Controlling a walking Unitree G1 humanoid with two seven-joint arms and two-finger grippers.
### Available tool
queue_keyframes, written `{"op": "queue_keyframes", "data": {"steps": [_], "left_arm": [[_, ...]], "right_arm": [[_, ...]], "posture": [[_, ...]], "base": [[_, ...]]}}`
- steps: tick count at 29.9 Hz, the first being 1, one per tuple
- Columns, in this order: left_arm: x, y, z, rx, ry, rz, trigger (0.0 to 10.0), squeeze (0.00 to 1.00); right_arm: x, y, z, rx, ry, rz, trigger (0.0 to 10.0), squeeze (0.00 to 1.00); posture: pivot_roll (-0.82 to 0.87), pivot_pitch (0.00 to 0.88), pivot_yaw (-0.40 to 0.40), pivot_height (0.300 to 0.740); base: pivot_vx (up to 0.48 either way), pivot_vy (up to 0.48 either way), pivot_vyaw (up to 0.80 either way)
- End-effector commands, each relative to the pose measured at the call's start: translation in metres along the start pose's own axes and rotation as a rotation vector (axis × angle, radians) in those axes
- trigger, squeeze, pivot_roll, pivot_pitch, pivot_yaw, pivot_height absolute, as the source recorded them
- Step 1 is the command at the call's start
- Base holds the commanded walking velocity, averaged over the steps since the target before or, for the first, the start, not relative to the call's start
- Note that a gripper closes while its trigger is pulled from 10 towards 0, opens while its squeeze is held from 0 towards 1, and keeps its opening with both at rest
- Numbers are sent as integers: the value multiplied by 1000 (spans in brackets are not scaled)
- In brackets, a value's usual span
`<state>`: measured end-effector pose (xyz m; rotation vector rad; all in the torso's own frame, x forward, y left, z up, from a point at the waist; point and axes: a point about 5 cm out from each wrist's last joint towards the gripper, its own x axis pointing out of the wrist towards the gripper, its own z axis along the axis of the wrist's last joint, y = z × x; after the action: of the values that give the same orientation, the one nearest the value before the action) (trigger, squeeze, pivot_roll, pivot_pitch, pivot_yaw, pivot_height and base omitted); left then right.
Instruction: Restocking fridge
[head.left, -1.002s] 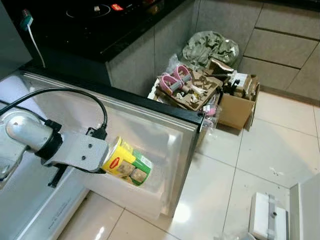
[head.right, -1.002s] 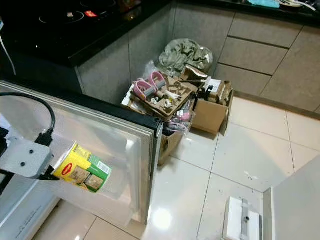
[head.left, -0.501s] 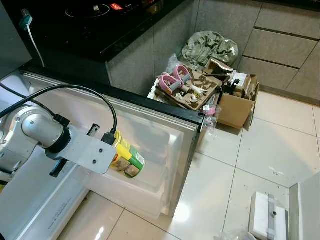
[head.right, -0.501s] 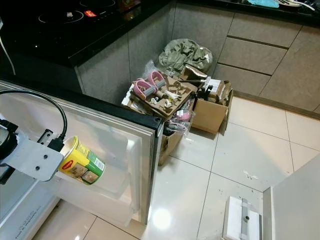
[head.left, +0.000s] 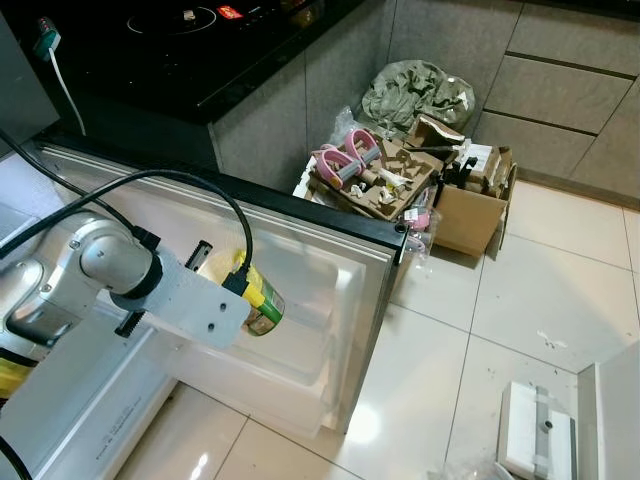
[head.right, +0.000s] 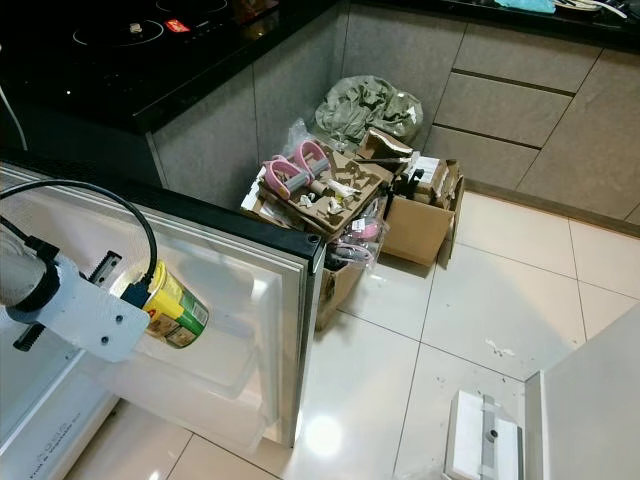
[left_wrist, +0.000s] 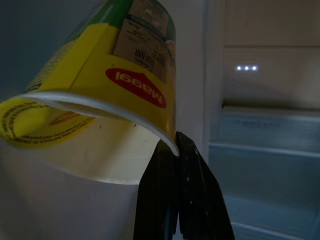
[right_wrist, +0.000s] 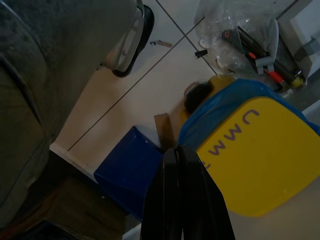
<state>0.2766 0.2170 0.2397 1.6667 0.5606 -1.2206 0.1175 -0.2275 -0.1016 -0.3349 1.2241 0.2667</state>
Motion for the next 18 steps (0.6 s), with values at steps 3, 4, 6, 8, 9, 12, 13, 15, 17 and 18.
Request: {"op": "queue_keyframes", "data": {"steps": [3, 4, 6, 8, 9, 12, 13, 15, 17, 18], "left_arm": [[14, -6, 11, 45, -32, -46, 10000, 0], [19, -9, 17, 63, -49, -67, 10000, 0], [24, -10, 19, 94, -39, -75, 10000, 0], [31, -10, 23, 124, -31, -77, 10000, 0], [31, -10, 23, 124, -31, -77, 10000, 0], [40, -6, 35, 161, -89, -49, 10000, 0], [42, -3, 40, 177, -110, -33, 10000, 0], [42, -3, 40, 177, -110, -33, 10000, 0], [42, -1, 44, 198, -128, -18, 10000, 0], [43, 0, 48, 215, -143, -8, 10000, 0]], "right_arm": [[0, 3, -8, 15, 22, 4, 10000, 0], [0, 3, -8, 15, 23, 3, 10000, 0], [0, 3, -8, 15, 23, 3, 10000, 0], [0, 3, -8, 14, 23, 3, 10000, 0], [0, 3, -8, 14, 23, 3, 10000, 0], [0, 4, -8, 15, 22, 4, 10000, 0], [0, 4, -8, 15, 22, 4, 10000, 0], [0, 4, -8, 15, 22, 4, 10000, 0], [0, 4, -8, 15, 22, 4, 10000, 0], [0, 4, -8, 15, 23, 4, 10000, 0]], "posture": [[-67, 116, -10, 740], [-66, 115, -11, 740], [-67, 116, -13, 740], [-68, 117, -10, 740], [-68, 117, -10, 740], [-70, 118, -11, 740], [-70, 118, -11, 740], [-70, 118, -11, 740], [-70, 118, -11, 740], [-70, 118, -11, 740]], "base": [[0, 0, 0], [0, 0, 0], [0, 0, 0], [0, 0, 0], [0, 0, 0], [0, 0, 0], [0, 0, 0], [0, 0, 0], [0, 0, 0], [0, 0, 0]]}}
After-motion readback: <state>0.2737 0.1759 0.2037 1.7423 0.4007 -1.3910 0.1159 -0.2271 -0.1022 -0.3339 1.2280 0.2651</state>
